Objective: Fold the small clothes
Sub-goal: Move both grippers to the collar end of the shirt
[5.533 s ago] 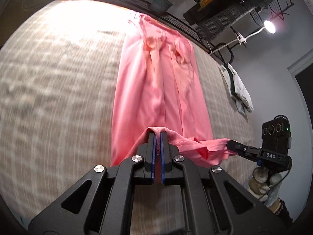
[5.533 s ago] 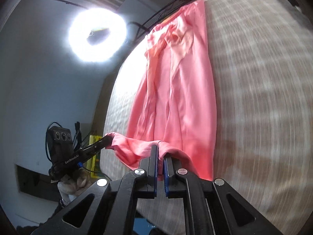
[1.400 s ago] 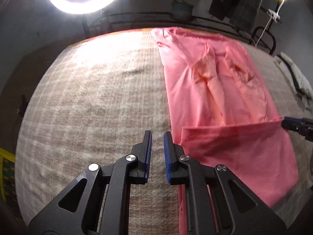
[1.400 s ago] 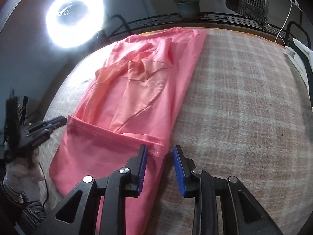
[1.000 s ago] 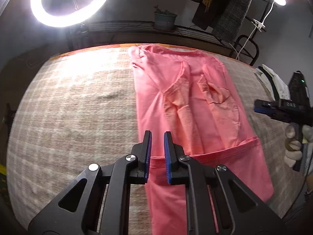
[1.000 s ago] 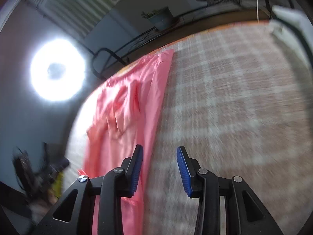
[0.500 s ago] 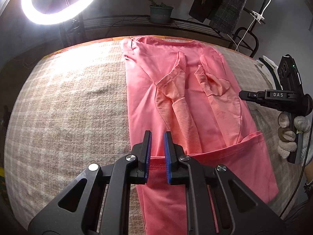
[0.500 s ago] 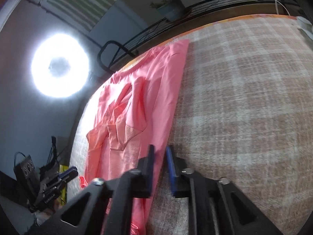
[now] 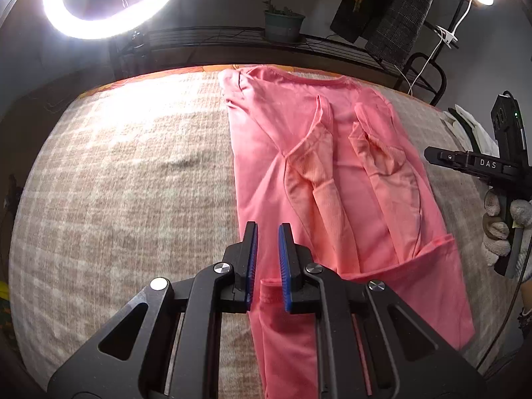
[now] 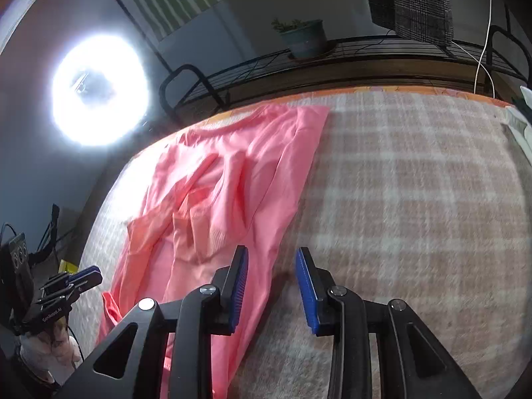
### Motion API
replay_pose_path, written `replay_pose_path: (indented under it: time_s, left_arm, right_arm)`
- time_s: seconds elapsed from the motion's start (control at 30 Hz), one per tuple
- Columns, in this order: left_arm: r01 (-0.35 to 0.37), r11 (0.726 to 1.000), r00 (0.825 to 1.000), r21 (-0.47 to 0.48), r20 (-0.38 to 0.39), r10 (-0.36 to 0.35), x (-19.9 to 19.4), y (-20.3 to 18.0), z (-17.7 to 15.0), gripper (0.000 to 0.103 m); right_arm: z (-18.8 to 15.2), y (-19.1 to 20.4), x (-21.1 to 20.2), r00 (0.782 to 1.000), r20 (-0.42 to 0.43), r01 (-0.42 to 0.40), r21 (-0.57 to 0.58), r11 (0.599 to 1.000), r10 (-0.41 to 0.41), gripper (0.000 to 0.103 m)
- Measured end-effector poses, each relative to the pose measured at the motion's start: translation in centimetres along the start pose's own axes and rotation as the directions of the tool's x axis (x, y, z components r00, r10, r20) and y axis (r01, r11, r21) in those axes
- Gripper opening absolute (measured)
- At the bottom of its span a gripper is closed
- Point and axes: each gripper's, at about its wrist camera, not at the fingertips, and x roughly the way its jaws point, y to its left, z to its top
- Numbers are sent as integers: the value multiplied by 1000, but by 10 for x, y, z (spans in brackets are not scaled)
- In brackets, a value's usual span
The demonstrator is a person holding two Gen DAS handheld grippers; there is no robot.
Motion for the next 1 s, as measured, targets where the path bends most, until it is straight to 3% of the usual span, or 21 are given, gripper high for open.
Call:
replay_pose_path:
  time_s: [0.1, 0.13, 0.17, 0.27, 0.33, 0.4, 0.47, 0.53, 0.67, 0.8, 0.93, 1.0]
  left_arm:
    - [28, 999, 1000, -20, -4, -28, 8, 10, 17, 12]
    - [39, 999, 999, -33, -7, -39, 11, 13, 22, 21]
    - [49, 997, 999, -52, -5, -49, 16, 19, 29, 28]
    - [33, 998, 999, -60, 8, -33, 31, 32, 49, 28]
    - [10, 999, 1000, -38, 16, -10, 44, 36, 63, 28]
    - [-18, 999, 1000, -27, 15, 19, 62, 43, 79, 28]
    - [-36, 999, 999, -16, 9, 37, 81, 49, 96, 28]
    - [-32, 999, 999, -12, -2, 32, 99, 54, 110, 28]
    - [-15, 1000, 1000, 8, -5, 15, 123, 55, 135, 28]
    - [-56, 997, 998, 61, 2, 56, 146, 48, 157, 28]
    - [-42, 997, 999, 66, 23, 41, 147, 52, 170, 29]
    - [-52, 996, 999, 72, 10, 52, 155, 57, 173, 35]
  right_arm:
    - [11, -10, 8, 999, -6, -39, 48, 998, 39, 36]
    - [13, -14, 15, 999, -16, -44, 63, 997, 45, 37]
    - [15, -16, 21, 999, -21, -33, 69, 997, 35, 35]
    - [21, -14, 31, 1000, -12, 10, 21, 1000, -9, 17]
    - [29, -6, 38, 996, -34, 86, -59, 995, -89, 7]
    - [37, -4, 38, 990, -47, 127, -111, 986, -133, 14]
    - [48, -7, 33, 992, -50, 108, -115, 987, -115, 30]
    - [55, -14, 25, 999, -25, 43, -80, 996, -46, 30]
    - [66, -25, 26, 1000, 5, -19, -12, 1000, 19, 31]
    - [71, -24, 39, 1000, -9, 3, -16, 1000, -3, 31]
    - [76, -28, 45, 1000, -15, -13, -31, 999, 13, 37]
    - [82, -31, 49, 1000, -8, 2, -32, 999, -2, 37]
